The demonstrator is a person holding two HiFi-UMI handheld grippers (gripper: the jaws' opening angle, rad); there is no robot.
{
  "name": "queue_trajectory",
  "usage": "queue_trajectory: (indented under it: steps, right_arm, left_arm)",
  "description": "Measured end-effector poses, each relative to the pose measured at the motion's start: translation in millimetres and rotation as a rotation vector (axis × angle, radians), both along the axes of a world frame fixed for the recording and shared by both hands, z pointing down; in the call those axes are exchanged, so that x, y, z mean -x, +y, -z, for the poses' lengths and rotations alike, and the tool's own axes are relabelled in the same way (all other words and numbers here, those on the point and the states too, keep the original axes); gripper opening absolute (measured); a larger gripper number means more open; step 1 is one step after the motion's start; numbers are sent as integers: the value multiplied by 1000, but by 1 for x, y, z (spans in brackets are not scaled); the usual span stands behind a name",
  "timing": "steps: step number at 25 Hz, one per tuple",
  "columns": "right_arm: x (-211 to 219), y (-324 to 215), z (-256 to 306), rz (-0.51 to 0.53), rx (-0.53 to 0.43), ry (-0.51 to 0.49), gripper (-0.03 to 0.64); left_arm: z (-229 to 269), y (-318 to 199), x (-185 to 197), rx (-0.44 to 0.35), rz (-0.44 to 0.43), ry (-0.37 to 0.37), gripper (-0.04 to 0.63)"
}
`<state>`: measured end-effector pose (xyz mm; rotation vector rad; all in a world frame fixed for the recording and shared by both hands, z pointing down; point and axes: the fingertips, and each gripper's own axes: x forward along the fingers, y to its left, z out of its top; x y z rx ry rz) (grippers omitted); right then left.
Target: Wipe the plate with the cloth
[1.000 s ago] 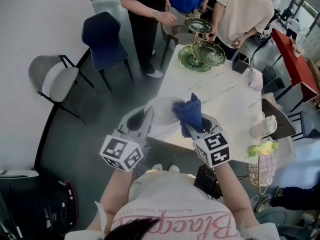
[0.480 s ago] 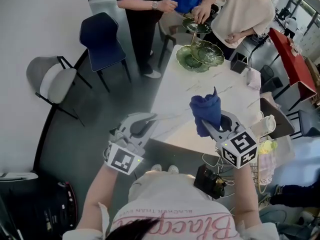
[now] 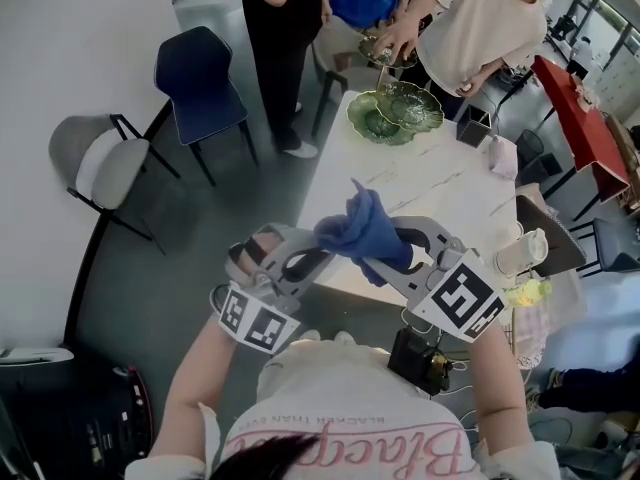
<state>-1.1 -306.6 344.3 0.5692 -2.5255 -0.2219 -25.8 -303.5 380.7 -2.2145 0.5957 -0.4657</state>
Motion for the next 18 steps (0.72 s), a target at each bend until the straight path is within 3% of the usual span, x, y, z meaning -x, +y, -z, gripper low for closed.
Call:
queue_trajectory:
  steps: [5,14,18]
  right_arm:
    - [-12,-11,-22,9,45,63,110]
    - [-33,-43,-84,-37,33,304,110]
    - [-42,-59,-100,-70,62,322,110]
  left_arm:
    - [-5,4,-2,-39,-15,-63,18]
    - [4,18,-9,-85,-61,-76,18]
    - [9,24,-14,-113,-83,-85,18]
